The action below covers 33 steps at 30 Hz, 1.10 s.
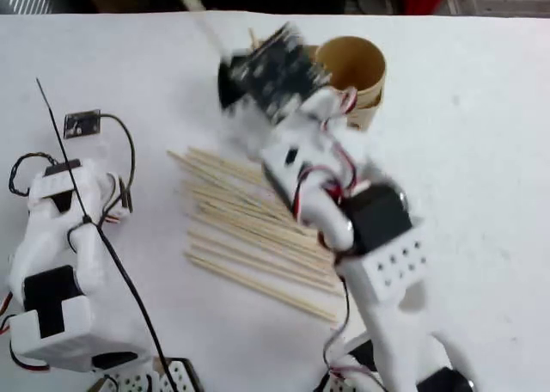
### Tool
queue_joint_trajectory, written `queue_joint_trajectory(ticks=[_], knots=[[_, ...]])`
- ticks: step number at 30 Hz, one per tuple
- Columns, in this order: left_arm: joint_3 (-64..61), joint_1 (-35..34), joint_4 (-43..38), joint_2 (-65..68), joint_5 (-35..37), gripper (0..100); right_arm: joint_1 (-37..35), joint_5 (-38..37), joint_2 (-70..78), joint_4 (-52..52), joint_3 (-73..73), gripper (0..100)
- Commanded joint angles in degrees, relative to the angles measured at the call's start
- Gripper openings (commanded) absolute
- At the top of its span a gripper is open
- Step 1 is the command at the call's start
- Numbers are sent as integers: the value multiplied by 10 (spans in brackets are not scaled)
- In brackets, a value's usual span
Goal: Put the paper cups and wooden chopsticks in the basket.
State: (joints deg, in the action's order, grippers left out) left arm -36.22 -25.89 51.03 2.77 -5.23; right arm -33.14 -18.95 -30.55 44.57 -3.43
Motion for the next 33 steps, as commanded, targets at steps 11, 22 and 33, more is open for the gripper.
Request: queue_joint_trajectory(ticks=[11,22,33], knots=[[4,7,-7,-3,3,124,80,12,172,-347,58,18],[4,7,-7,-3,2,124,80,12,189,-356,58,22],[4,7,-7,-3,2,124,80,12,188,-275,58,94]])
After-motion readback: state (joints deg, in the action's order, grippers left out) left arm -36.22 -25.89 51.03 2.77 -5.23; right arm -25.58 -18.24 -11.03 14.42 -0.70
